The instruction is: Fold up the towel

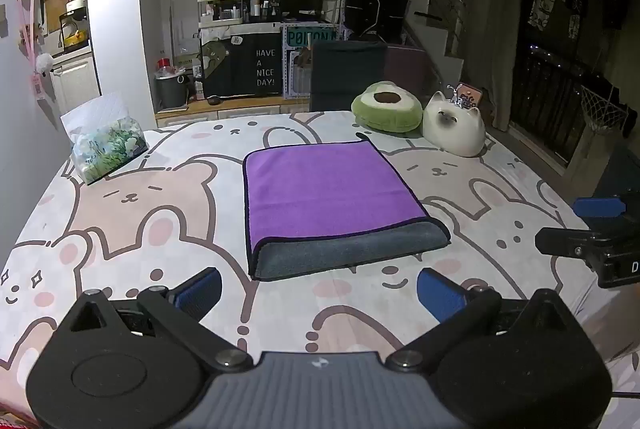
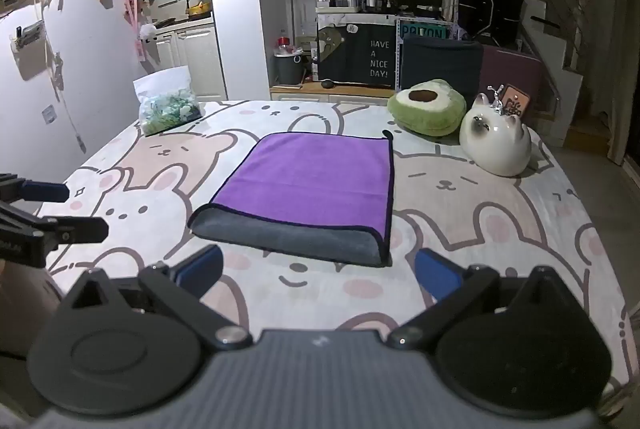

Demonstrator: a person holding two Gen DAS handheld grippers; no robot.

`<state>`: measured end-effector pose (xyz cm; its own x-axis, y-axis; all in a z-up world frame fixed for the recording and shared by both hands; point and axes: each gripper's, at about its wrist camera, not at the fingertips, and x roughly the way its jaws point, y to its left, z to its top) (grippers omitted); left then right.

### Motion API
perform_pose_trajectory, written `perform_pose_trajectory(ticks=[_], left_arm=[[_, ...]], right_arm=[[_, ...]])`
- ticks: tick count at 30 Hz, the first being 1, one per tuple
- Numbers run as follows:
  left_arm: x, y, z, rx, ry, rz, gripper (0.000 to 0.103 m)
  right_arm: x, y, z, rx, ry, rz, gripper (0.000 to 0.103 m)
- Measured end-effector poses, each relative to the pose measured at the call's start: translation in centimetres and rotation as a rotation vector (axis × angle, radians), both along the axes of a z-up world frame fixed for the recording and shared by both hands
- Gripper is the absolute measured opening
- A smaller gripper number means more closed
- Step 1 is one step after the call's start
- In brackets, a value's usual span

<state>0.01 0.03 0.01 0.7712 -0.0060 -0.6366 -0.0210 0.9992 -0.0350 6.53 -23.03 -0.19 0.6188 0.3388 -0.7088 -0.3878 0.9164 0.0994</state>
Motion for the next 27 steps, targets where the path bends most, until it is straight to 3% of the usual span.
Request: perform_pose_trajectory(ticks=[27], left_arm=[[0.0,-0.02,-0.01,0.005,0.0,0.0,0.102]], right_arm=[[0.05,0.0,0.0,-0.006,0.007,0.003,0.103]])
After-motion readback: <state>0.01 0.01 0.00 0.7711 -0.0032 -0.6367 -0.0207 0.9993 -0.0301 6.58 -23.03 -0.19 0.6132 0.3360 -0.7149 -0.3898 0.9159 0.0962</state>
